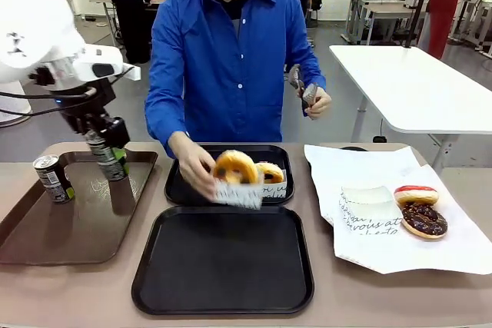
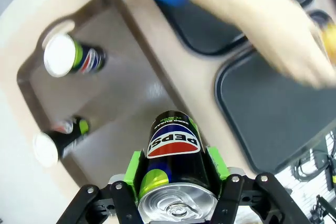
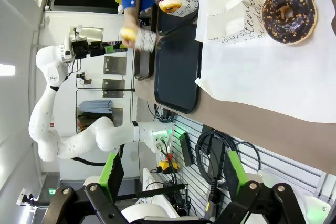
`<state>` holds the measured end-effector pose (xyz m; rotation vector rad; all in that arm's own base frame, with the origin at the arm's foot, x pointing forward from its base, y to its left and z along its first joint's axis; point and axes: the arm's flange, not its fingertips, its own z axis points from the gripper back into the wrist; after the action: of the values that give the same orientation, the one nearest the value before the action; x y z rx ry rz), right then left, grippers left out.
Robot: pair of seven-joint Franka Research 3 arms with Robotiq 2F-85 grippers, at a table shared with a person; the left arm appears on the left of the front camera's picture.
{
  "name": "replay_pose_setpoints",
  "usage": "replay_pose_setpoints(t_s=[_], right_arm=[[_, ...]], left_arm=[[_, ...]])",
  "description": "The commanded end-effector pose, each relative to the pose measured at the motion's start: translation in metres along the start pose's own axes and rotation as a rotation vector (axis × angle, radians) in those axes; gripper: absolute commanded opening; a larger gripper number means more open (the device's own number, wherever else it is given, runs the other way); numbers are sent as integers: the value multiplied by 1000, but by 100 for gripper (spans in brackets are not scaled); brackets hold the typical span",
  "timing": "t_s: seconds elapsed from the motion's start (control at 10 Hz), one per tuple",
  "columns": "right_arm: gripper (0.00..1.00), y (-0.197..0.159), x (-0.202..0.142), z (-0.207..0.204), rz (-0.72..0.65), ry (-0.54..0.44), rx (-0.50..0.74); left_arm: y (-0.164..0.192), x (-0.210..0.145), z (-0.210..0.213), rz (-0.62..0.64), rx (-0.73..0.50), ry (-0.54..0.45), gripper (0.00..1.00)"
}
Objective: Set up donuts and drinks on trays.
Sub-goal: Pick up one Pepsi coke and place it on the Flat Tray.
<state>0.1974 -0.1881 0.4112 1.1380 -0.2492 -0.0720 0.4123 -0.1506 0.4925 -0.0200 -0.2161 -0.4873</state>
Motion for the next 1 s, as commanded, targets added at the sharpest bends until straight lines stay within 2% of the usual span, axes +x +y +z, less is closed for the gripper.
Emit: replay_pose_setpoints(t_s=[0.0, 0.1, 0.2, 0.4, 0.5, 0.6, 0.9], right_arm=[[100, 2, 2, -1, 15, -16, 27], [100, 2, 2, -1, 15, -16, 27], [100, 2, 2, -1, 15, -16, 27], [100, 2, 2, -1, 15, -16, 27], [100, 2, 2, -1, 15, -16, 27], [100, 2, 2, -1, 15, -16, 27], [100, 2, 2, -1, 15, -16, 27]], left_arm=[[-5, 27, -17, -32, -24, -34, 59], [-7, 27, -19, -49, -35, -12, 59], [-4, 18, -1, -53, -33, -16, 59], [0, -25, 66, -107, -12, -59, 59], [-2, -52, 97, -85, -2, -139, 59], [-8, -61, 109, -98, 16, -168, 59], [-4, -51, 103, -114, 9, -112, 59]])
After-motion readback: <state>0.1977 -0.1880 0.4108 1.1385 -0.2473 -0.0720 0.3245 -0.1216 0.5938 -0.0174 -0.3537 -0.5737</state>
